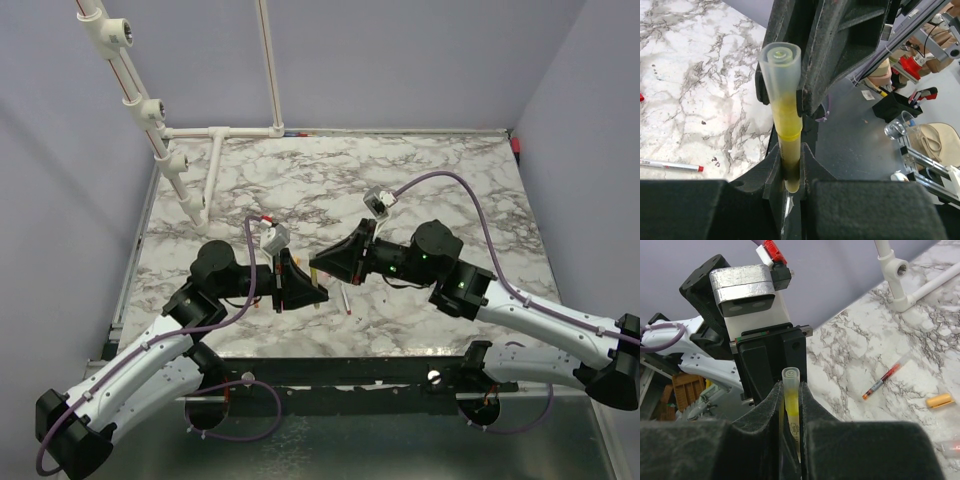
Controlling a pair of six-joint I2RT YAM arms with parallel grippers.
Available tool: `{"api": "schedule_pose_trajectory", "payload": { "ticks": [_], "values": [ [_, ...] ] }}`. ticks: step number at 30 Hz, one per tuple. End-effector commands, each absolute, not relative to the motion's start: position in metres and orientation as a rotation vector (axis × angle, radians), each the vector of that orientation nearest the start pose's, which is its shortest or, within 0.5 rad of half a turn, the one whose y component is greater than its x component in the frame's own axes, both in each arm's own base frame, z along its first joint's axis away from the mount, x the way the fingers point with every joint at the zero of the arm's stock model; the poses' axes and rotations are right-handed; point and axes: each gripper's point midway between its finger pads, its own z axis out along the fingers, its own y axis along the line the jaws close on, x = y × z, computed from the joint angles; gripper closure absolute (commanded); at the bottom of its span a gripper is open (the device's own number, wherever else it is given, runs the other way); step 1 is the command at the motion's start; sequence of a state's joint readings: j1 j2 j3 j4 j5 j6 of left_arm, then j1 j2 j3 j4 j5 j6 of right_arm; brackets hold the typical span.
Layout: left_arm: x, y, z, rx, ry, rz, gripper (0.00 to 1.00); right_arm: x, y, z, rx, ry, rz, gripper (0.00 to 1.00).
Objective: Insert the pens into the pen caps
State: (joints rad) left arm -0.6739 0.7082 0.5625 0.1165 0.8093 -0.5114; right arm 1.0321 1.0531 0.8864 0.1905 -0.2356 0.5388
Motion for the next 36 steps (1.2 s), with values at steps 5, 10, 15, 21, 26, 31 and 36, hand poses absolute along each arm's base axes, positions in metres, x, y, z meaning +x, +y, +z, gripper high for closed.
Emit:
{"api": "schedule_pose_trajectory", "payload": {
  "ticks": [5,10,15,21,26,31,36],
  "values": [
    [0.129,-0.266,0.291,0.797,1.525,-1.405,1.0,0.121,0.357,0.324,-0.734,1.632,1.43,0.6],
    [0.13,-0.265,0.28,0.806,1.546,-1.381,1.0,0.132,0.347,0.333,-0.703,1.636,1.331,0.42],
    [0.128,-0.263,0.274,0.824,1.555,-1.369,1.0,0.147,0.336,0.338,-0.683,1.673,1.194,0.37],
    [0.123,-0.262,0.27,0.845,1.561,-1.383,1.0,0.16,0.333,0.35,-0.65,1.689,1.113,0.38],
    [0.12,-0.262,0.262,0.855,1.587,-1.393,1.0,0.167,0.344,0.354,-0.655,1.725,1.102,0.43],
    [0.119,-0.261,0.258,0.853,1.597,-1.394,1.0,0.167,0.356,0.359,-0.678,1.726,1.128,0.49],
    [0.119,-0.261,0.255,0.848,1.61,-1.395,1.0,0.168,0.367,0.354,-0.698,1.744,1.144,0.51]
  ]
}}
